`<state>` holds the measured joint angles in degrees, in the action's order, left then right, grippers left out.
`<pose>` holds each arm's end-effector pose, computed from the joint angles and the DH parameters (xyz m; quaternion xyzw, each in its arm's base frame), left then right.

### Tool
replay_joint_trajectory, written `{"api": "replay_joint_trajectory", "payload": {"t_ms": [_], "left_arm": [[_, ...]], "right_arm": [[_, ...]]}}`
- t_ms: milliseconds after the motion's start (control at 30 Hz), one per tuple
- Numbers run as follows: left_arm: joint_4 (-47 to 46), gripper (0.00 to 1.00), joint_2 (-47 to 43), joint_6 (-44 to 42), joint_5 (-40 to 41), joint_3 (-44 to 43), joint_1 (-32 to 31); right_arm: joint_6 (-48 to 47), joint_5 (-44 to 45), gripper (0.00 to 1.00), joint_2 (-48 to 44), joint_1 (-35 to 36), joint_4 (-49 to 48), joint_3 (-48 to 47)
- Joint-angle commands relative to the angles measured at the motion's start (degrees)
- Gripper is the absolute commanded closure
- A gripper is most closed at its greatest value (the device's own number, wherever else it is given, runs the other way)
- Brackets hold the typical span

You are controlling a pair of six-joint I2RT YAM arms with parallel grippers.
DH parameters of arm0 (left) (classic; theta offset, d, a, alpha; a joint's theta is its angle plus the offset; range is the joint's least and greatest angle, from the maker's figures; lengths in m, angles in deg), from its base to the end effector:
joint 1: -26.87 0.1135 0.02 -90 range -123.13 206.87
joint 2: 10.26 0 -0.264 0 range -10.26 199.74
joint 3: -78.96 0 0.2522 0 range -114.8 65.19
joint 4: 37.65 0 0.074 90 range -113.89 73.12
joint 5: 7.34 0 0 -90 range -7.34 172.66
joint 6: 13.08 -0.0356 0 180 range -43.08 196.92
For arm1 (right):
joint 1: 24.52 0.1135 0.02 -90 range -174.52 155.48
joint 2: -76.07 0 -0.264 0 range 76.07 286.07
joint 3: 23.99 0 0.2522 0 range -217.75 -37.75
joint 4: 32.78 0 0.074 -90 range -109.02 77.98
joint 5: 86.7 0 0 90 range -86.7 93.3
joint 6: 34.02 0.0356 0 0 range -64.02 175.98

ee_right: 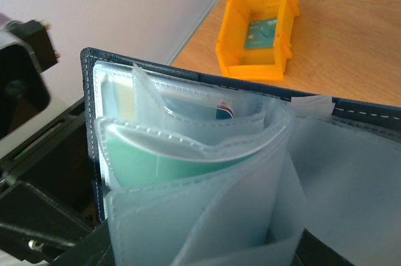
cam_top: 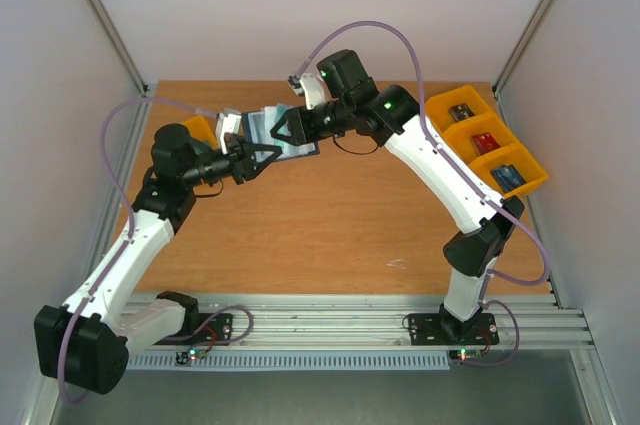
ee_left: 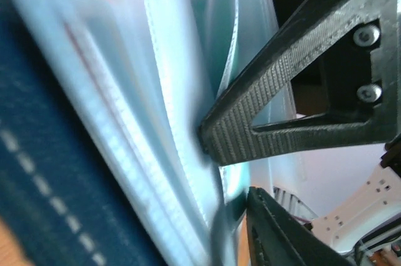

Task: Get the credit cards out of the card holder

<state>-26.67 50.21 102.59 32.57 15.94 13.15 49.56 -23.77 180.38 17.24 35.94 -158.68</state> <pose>0.2244 -0.0829 0.3402 0.2036 0.7110 -0.5012 0.4492 0.2769 0.2690 0.4313 -0.4503 0.7573 0.3293 0.3397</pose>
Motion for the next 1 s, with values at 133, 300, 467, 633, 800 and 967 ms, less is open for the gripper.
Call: {"api": "replay_joint_trajectory", "payload": {"t_ms": [133,300,467,633,800,967], "left_arm": [[-6.5,0.71,0.3,1.6,-1.0,1.3,0.0],[-7.6,0.99,-0.2,2.2,-1.6,2.0,0.1],[-2.4,1.00,-1.6,-0.9,2.6,2.1,0.0],[10.6,1.00,-2.9,-8.9,13.6,0.6,0.0],[19.5,1.00,-4.0,-21.5,25.7,-2.0,-0.1],[24.7,1.00,-3.6,-37.5,44.2,-4.1,-1.2]], "right_arm": [[0.4,-2.4,0.94,-0.5,1.8,-2.0,-2.7],[-0.7,-2.8,0.90,-0.6,1.8,-1.8,-2.7],[-3.1,-0.3,0.69,-2.4,1.6,-1.6,-1.5],[-4.5,7.2,0.33,-4.3,0.4,0.7,0.7],[-4.5,18.5,0.31,-3.4,-0.8,6.7,0.7],[-6.7,21.4,0.32,-3.5,-0.7,8.7,0.5]]}}
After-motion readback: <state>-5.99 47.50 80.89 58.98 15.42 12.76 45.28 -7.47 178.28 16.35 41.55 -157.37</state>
